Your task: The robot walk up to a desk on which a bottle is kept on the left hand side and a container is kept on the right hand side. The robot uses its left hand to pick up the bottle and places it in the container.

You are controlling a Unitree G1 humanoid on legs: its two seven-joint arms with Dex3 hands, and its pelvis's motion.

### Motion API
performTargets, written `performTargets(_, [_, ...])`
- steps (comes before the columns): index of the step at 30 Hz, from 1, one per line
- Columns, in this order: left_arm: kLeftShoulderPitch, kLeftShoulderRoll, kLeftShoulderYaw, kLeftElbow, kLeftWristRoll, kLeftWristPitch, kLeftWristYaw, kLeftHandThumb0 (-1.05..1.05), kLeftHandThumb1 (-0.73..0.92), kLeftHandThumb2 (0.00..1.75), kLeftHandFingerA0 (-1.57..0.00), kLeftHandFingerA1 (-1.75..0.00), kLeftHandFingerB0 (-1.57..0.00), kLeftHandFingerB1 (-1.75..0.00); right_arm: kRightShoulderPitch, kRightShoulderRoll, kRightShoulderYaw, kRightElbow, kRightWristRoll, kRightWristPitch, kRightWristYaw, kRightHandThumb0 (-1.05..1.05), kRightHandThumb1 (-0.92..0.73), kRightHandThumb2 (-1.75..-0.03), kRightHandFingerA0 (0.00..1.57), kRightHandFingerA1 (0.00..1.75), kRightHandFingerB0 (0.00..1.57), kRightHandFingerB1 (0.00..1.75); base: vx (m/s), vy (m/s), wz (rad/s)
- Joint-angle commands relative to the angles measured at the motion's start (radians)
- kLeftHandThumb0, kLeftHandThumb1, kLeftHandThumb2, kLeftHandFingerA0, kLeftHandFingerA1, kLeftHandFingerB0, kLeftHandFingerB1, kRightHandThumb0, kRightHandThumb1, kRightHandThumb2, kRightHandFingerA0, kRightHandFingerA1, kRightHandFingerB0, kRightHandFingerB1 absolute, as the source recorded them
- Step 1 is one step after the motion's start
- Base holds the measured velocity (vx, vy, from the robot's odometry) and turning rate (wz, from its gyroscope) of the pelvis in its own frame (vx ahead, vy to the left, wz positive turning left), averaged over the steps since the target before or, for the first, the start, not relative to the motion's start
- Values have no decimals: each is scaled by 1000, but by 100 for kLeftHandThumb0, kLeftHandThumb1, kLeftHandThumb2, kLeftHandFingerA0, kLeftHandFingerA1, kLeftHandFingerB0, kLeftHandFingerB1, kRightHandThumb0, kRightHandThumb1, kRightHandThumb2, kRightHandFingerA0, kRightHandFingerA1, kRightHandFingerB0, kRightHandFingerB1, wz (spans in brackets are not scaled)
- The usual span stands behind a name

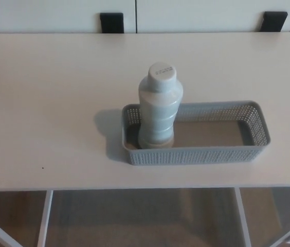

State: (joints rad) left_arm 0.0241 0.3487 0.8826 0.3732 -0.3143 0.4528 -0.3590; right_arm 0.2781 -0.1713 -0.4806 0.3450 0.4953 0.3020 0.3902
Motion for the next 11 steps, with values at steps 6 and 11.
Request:
performTargets(6, [233, -24, 10, 735, 24, -453, 44, -32, 64, 113, -1, -51, 0, -50, -7, -66, -45, 52, 21, 14, 23, -23, -49, -54, 56, 65, 38, 45, 0, 0, 0])
performTargets(11, [241, 30, -377, 509, 244, -460, -265, -74, 70, 61, -10, -42, -6, -21, -31, -60, -79, 65, 53, 39, -12, -40, -45, -73, 41, 64, 37, 54, 0, 0, 0])
